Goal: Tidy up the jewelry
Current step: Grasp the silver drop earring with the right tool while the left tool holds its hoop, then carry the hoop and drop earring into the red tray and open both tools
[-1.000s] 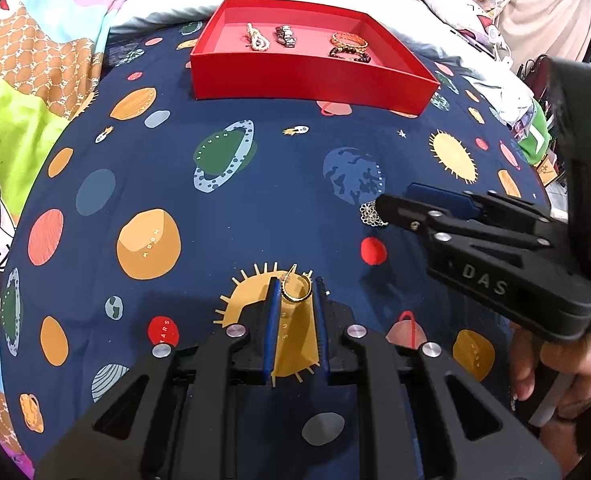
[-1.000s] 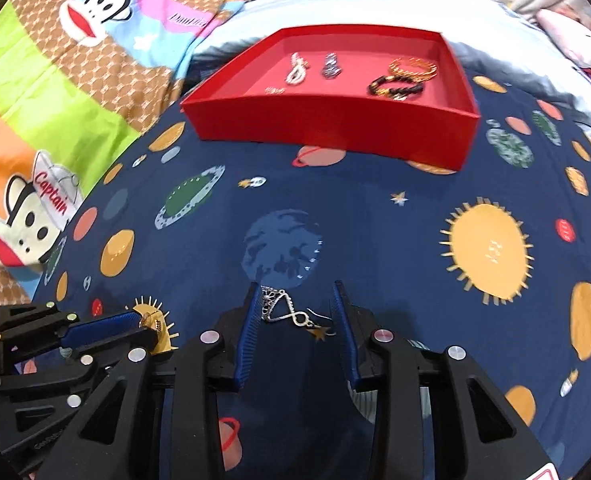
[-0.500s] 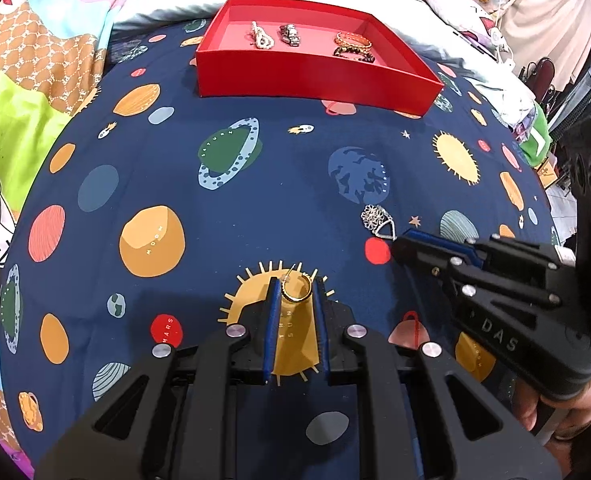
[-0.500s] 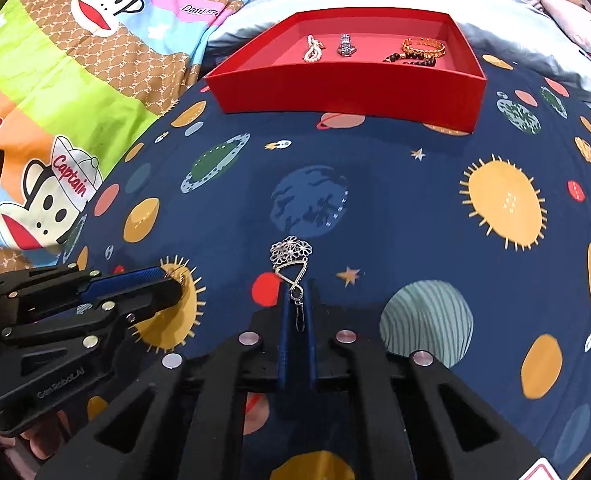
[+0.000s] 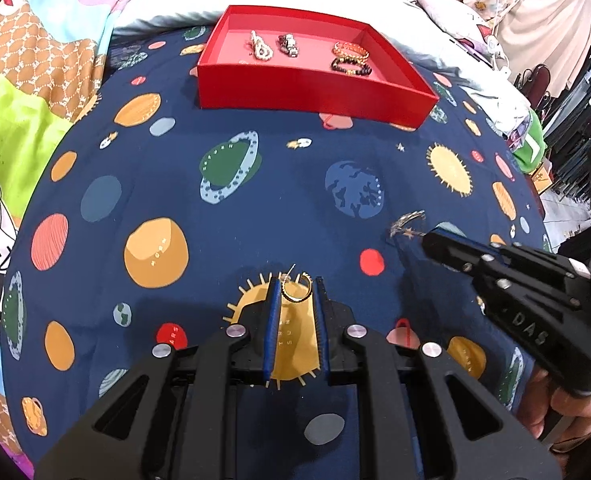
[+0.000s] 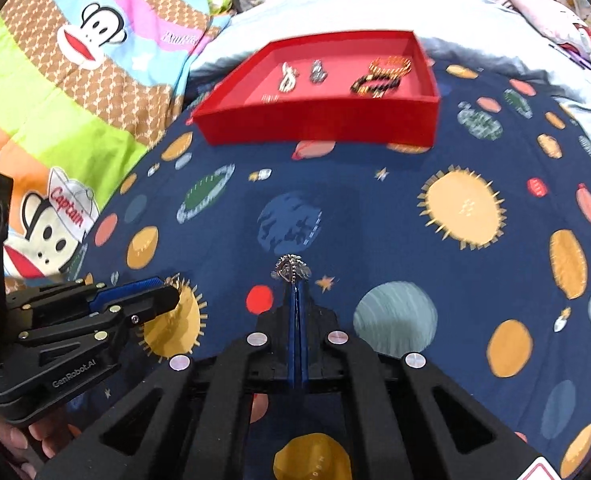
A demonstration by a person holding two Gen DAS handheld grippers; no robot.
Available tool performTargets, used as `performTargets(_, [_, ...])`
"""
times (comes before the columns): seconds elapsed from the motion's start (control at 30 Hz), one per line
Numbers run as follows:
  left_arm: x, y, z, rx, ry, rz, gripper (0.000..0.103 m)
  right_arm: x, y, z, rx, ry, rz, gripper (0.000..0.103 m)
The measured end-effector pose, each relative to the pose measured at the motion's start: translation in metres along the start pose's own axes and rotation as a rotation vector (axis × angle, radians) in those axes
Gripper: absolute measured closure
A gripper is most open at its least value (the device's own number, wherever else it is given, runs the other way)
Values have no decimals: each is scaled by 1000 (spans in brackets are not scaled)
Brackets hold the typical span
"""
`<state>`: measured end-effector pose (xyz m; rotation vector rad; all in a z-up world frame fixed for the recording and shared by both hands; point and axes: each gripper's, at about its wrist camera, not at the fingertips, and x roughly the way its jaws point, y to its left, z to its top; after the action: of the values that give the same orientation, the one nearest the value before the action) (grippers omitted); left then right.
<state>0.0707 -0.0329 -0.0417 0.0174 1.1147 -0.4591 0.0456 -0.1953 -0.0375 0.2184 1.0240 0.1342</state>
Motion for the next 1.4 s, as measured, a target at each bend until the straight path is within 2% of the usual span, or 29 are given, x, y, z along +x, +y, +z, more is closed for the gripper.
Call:
performTargets(0.17, [-9, 0, 12, 10, -26, -10, 88, -19, -5, 13, 15, -50, -25, 102])
performTargets(0.33, [-18, -6, 28, 57, -58, 18, 88, -31, -9, 27, 32, -88, -41, 102])
performTargets(0.6, [-21, -12, 59, 101, -88, 47, 88, -38, -7, 46, 37, -122, -53, 102])
performTargets(0.93, [-27, -7, 102, 103, -154, 41, 88, -37, -6, 75, 38, -149, -65, 102])
performTargets(1.23, [-28, 7, 177, 94, -248, 62, 88, -24, -9, 142, -10, -201, -89, 102])
performTargets(1.4, [-10, 7, 215, 90, -245, 38, 88, -3, -19, 178, 1, -199, -87, 102])
